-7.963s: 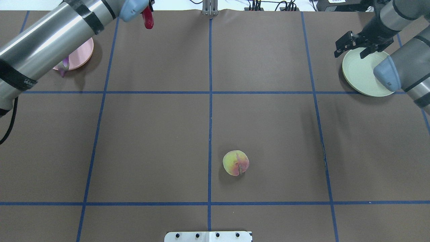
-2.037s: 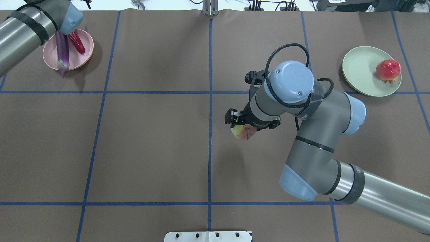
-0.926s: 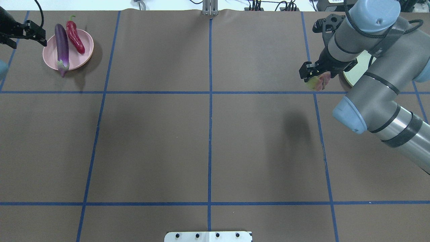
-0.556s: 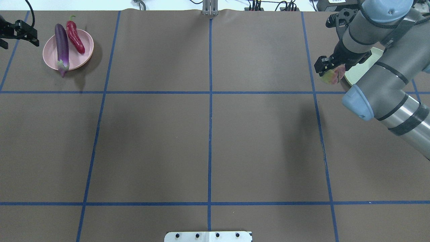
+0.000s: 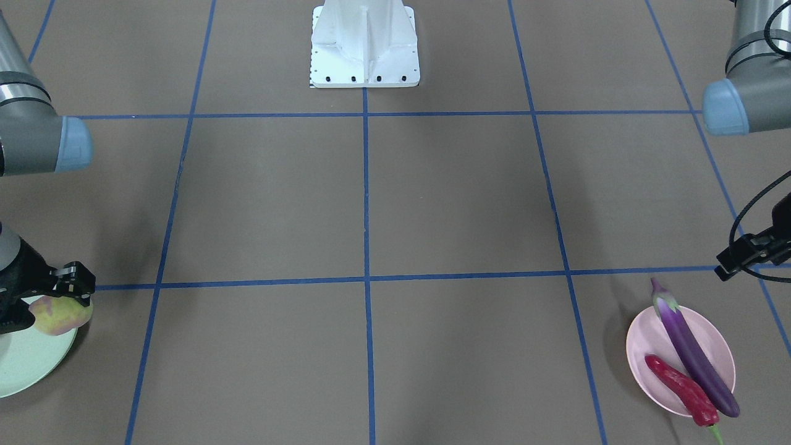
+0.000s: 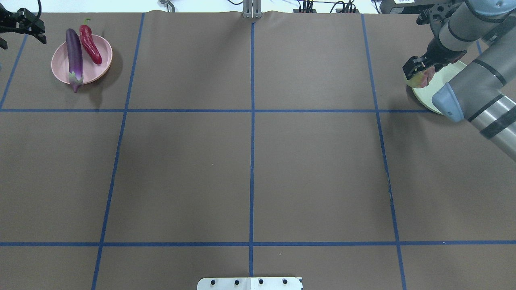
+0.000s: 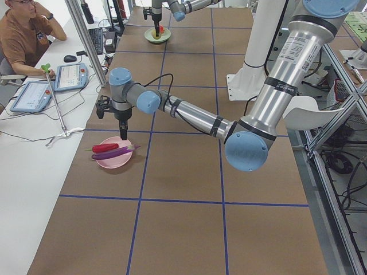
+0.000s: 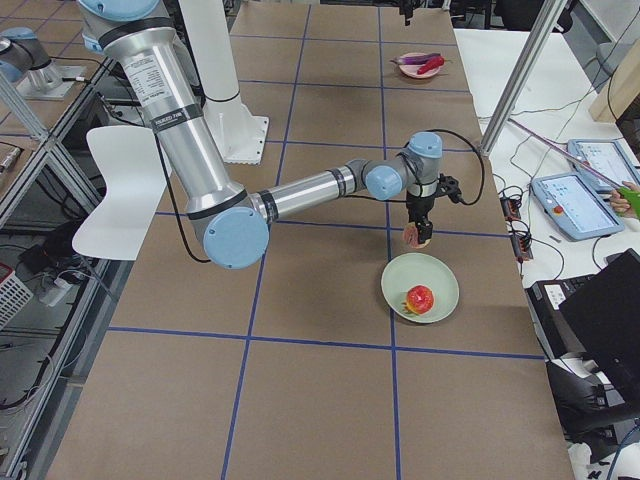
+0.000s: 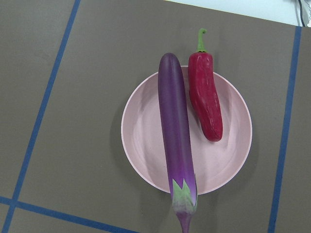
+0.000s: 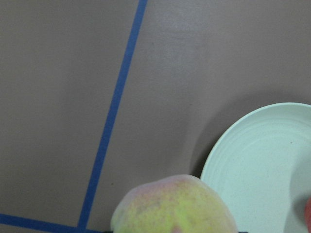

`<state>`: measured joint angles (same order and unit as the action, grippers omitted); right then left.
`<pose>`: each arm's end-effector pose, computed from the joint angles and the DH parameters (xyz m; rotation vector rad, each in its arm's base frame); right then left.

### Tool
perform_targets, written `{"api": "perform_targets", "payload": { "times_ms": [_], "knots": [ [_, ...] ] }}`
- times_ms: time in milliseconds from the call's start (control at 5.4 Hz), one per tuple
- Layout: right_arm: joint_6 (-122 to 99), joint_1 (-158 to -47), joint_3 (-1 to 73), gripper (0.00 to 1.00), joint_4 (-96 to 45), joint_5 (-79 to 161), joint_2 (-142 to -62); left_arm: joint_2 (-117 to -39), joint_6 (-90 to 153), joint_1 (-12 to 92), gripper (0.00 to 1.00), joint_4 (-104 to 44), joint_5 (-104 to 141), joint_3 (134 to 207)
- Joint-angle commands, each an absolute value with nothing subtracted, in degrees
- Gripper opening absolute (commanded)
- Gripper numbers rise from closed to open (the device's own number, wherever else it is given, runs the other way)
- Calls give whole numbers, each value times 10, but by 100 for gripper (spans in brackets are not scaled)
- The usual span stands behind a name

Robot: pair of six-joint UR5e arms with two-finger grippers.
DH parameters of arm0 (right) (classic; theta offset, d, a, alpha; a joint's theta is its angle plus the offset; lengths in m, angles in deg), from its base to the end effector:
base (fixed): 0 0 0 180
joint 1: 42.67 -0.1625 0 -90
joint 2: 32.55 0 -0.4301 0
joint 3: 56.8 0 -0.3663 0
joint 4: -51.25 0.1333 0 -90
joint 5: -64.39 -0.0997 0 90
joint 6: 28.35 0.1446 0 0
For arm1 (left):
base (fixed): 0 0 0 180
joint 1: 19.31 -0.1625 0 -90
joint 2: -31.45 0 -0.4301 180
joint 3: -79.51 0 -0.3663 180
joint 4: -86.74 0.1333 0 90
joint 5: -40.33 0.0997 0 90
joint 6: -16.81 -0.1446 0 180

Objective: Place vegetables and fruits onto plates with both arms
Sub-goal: 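Carry peach to green plate with right gripper while left gripper withdraws, then release the peach on the green plate and raise the right gripper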

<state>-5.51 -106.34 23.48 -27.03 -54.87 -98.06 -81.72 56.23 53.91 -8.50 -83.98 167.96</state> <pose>-0.2446 -0.6354 0.5290 0.2027 -0.6446 -0.1766 0.1388 -0.6398 0.4845 0.1244 0.7337 -0.2365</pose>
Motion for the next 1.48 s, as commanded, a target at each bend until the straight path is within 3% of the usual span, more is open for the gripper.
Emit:
{"api": "perform_targets", "payload": {
  "times_ms": [0, 370, 556, 741, 1111, 1296],
  "knots": [
    [-123, -1099, 191, 0, -259, -575, -986, -806, 469, 561, 100, -83, -840, 1680],
    [-123, -1098, 174, 0, -260, -574, -987, -805, 470, 562, 100, -84, -838, 1679],
    [-119, -1093, 166, 85, -260, -574, -984, -803, 470, 562, 100, -83, -838, 1679],
    [-117, -1095, 171, 100, -260, -576, -981, -798, 469, 560, 100, -84, -835, 1678],
    [-116, -1133, 232, 100, -299, -627, -998, -781, 468, 560, 100, -91, -836, 1679],
    [-116, -1144, 311, 100, -333, -629, -1037, -773, 465, 564, 100, -91, -839, 1685]
  ]
}}
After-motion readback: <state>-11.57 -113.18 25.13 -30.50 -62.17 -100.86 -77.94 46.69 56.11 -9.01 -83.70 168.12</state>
